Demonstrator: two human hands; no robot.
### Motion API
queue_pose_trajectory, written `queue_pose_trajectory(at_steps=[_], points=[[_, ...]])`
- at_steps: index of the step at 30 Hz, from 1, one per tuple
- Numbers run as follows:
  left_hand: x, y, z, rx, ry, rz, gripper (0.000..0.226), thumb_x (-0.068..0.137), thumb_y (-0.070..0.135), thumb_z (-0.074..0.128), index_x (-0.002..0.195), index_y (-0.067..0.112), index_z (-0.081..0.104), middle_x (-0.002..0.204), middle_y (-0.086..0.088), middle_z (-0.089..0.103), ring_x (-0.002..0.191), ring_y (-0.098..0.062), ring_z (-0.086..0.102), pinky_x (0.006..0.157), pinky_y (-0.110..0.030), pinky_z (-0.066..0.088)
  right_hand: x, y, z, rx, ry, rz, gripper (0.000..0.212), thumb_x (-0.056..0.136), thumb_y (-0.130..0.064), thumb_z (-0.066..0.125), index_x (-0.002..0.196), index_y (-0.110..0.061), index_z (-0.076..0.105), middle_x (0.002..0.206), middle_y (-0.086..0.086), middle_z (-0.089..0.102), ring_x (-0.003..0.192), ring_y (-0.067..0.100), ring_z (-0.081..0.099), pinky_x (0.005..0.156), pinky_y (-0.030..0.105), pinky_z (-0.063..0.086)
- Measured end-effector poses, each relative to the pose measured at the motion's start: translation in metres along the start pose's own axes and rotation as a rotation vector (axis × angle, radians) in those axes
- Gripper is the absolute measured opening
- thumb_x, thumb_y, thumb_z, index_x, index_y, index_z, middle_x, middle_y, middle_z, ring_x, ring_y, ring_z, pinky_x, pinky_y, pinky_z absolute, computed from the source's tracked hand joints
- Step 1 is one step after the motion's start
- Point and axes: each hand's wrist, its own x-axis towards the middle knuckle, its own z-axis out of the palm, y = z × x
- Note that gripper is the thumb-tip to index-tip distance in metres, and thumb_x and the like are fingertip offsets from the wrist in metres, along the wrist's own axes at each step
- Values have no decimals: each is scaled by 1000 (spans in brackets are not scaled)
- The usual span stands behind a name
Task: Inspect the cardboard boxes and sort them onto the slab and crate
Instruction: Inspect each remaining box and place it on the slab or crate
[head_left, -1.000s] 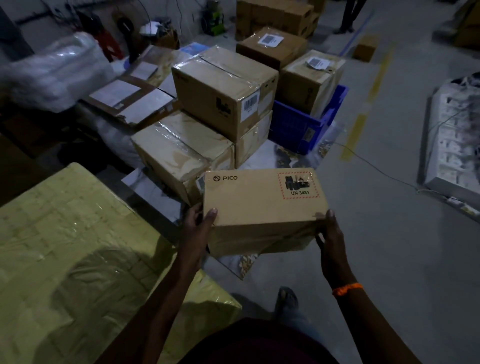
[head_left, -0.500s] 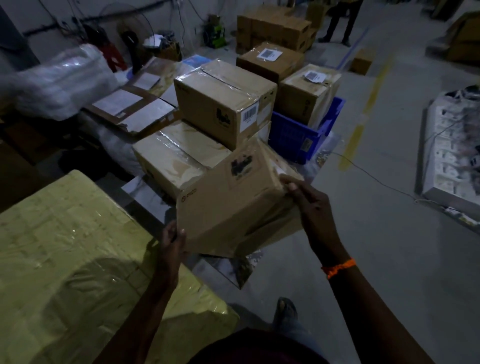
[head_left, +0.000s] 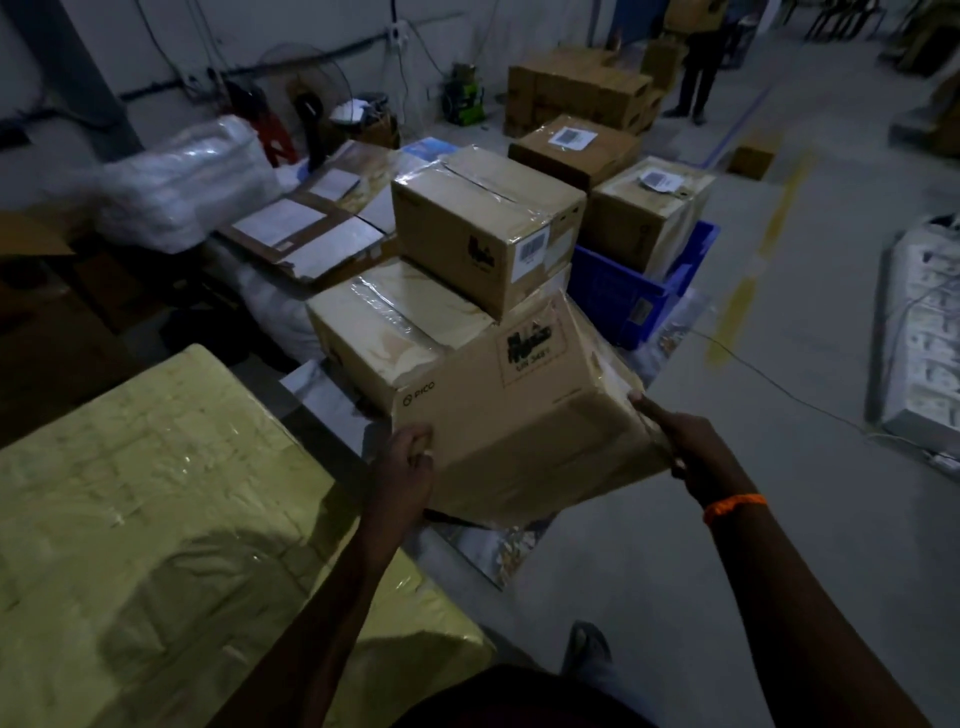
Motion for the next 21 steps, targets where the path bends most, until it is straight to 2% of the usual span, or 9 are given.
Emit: queue_pose_trajectory(at_steps=[2,4,6,8,11,13,17,19,21], points=[[3,9,-1,38,0,8,28,103,17,52,130,20,60,137,-7,55,125,-24,54,96,-33,47,-4,10,-6,77,9,37,58,72,-65,82,91,-11,70,94,9,66,82,28,53,75,38,39],[-1,25,-3,32,-45,78,33,106,28,49,136,21,58,137,-1,55,124,-18,52,98,-31,44,-11,17,-3,112,3,-16,47,79,-58,81,91,-13,73,93,8,67,83,26,56,78,40,40],[-8,43,-4,-41,-113,110,38,106,38,45,142,30,55,137,7,52,124,-13,50,103,-34,44,-20,19,7,166,-11,-117,41,85,-51,79,104,-15,77,99,8,72,85,24,63,75,34,47],[-12,54,-4,-154,-155,112,40,103,48,45,142,41,52,143,10,52,128,-12,50,106,-38,46,-28,17,15,206,-21,-203,45,87,-45,78,119,-14,75,108,8,75,91,22,69,69,29,52],[-16,60,-4,-368,-182,13,55,92,69,51,142,48,50,142,4,59,127,-17,59,103,-47,52,-35,13,14,207,-40,-312,48,90,-39,76,132,-17,70,116,4,74,102,20,70,73,28,54],[-22,57,-3,-453,-156,-37,56,91,63,55,143,43,52,138,1,63,124,-18,62,103,-47,52,-37,12,9,181,-62,-373,46,90,-39,76,131,-21,71,118,0,75,106,18,70,82,33,57],[-34,46,2,-475,-98,-39,40,97,32,60,134,46,55,131,8,67,122,-12,63,101,-39,54,-36,23,2,133,-86,-404,46,87,-45,78,130,-28,71,121,-2,74,108,18,70,88,39,59],[-35,47,6,-446,-65,-36,41,99,20,61,136,37,56,127,9,69,118,-10,65,100,-35,55,-32,30,-1,132,-89,-378,54,83,-52,80,131,-30,70,123,-1,73,111,20,70,91,43,59],[-33,53,8,-436,-62,-38,42,99,17,62,139,29,57,125,6,70,116,-11,67,100,-36,55,-28,32,-2,135,-74,-354,55,83,-52,80,130,-27,68,124,1,72,111,22,69,91,44,59]])
